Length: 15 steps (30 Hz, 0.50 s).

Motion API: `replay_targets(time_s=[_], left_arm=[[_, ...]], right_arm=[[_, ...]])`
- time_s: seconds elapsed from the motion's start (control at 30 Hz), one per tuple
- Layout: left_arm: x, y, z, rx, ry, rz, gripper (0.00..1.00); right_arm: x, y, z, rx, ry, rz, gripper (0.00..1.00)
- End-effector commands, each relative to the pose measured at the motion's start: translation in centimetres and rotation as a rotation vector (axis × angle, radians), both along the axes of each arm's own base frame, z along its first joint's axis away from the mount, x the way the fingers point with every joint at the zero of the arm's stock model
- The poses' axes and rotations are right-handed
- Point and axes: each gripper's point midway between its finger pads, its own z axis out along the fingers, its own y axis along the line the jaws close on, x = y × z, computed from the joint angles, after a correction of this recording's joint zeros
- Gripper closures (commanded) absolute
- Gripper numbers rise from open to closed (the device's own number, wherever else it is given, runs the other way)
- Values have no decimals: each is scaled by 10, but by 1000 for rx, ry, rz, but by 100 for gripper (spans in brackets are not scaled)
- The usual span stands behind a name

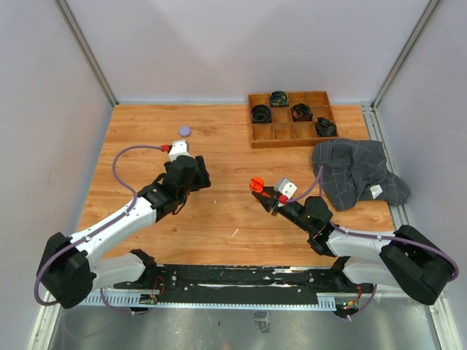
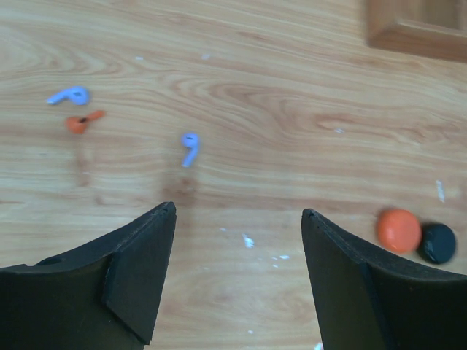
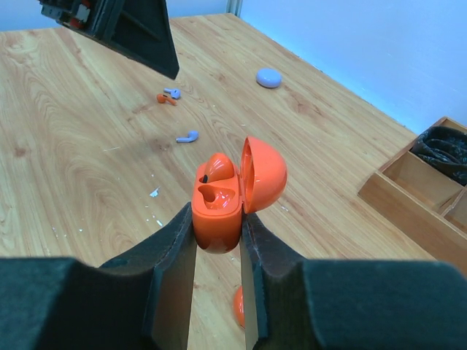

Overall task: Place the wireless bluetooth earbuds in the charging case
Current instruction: Pick up the earbud from the center of the board.

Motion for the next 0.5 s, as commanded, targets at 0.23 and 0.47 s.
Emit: replay_targets(time_s=[0.23, 0.47], left_arm=[[39, 104, -46, 9, 133, 380, 26], [66, 129, -68, -40, 179, 555, 34]], right_arm=[[-3, -2, 8, 14, -52, -13, 99], [-1, -4, 6, 2, -56, -27, 99]])
